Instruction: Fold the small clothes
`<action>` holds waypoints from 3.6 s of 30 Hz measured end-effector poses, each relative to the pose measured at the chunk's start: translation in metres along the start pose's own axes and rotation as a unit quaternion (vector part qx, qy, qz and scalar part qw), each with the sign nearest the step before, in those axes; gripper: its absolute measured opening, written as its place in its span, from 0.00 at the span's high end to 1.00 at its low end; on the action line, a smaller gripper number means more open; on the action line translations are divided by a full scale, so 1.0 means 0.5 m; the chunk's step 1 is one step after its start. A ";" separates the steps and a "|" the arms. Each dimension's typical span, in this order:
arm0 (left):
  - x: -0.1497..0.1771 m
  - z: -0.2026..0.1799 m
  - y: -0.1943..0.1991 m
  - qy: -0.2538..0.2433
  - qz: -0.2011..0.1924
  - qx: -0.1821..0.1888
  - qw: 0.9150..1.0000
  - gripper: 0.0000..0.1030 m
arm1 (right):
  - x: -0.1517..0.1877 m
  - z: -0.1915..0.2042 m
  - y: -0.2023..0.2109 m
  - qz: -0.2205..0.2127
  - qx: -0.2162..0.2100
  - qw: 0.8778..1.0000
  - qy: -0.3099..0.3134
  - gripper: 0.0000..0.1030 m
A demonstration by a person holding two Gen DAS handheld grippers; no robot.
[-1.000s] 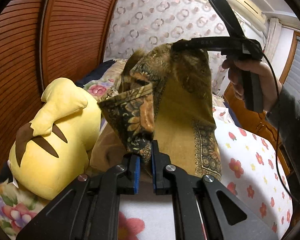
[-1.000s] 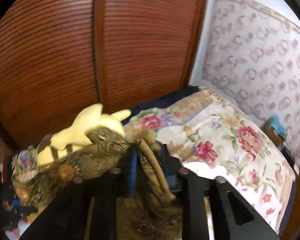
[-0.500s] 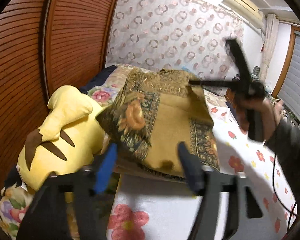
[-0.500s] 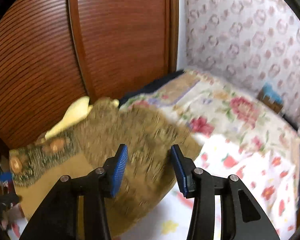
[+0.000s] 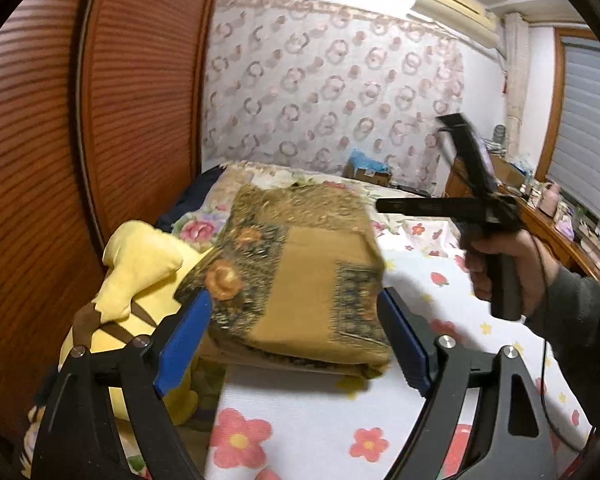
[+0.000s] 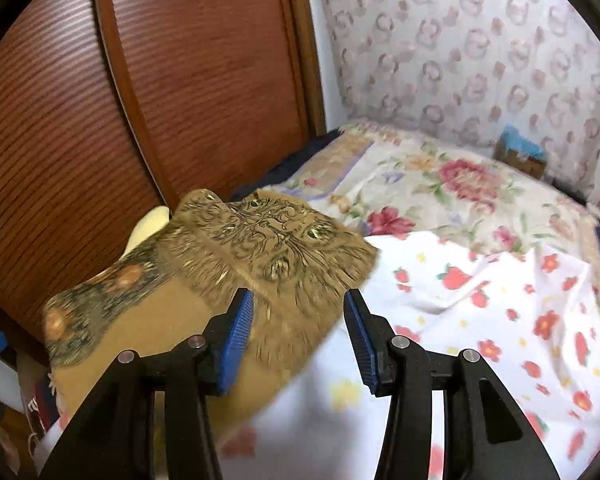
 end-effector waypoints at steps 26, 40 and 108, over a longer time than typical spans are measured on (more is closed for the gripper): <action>-0.023 -0.315 0.162 -0.093 -0.045 0.054 0.993 0.18 | 0.314 0.067 0.700 -0.137 0.175 0.972 -0.080 0.34; -0.054 -0.375 0.193 -0.101 -0.066 0.070 0.990 0.18 | 0.369 0.113 0.780 -0.178 0.227 0.953 -0.092 0.34; -0.052 -0.354 0.191 -0.099 -0.065 0.058 0.991 0.18 | 0.361 0.065 0.807 -0.188 0.225 0.952 -0.088 0.33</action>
Point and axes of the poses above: each gripper's, at about its wrist camera, not at the fingertips, and y roughly against the way its jaws point, z to its left, x to its underside, the point moved 8 cm from there along -y, roughly the way its jaws point, and after that the axes turned 6 degrees about -z, right-handed, at the moved point
